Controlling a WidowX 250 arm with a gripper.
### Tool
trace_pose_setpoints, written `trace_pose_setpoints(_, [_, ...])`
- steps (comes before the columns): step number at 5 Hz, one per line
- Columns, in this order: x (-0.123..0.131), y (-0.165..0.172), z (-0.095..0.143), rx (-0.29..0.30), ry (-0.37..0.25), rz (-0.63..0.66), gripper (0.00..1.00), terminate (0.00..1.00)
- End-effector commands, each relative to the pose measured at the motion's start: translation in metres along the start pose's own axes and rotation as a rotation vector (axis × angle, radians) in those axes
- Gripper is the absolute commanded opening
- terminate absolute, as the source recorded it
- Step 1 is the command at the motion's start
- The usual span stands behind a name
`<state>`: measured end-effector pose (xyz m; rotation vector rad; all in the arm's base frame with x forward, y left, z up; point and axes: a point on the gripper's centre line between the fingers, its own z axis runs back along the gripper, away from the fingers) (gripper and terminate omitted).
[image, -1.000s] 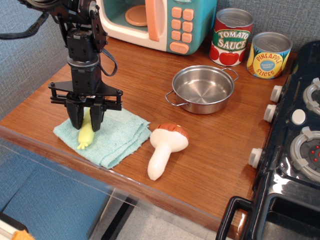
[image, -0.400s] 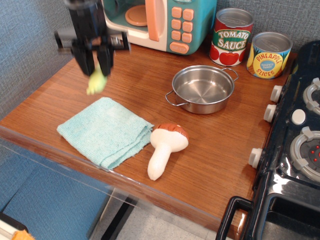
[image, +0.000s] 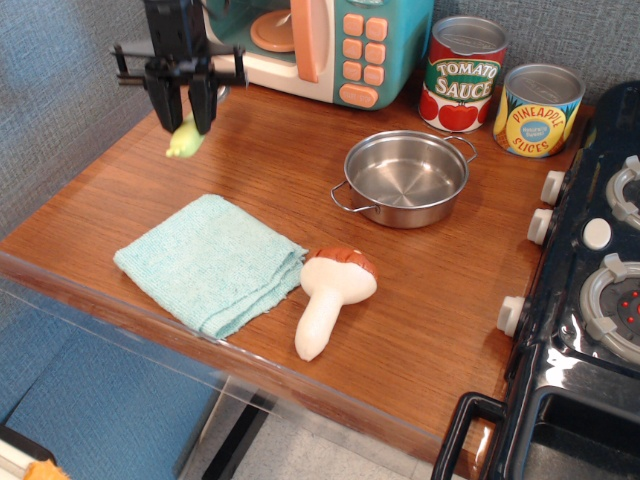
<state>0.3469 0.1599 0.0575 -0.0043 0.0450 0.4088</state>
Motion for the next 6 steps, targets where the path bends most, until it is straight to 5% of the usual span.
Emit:
trace_pose_setpoints(1, [0.022, 0.007, 0.026, 0.142, -0.087, -0.134, 1.0, 0.0])
trace_pose_setpoints(3, [0.02, 0.009, 0.033, 0.166, -0.155, -0.159, 1.0, 0.0])
trace_pose_setpoints(5, [0.009, 0.004, 0.043, 0.061, -0.222, -0.144, 1.0, 0.0])
trace_pose_setpoints(6, [0.009, 0.004, 0.043, 0.061, -0.222, -0.144, 1.0, 1.0])
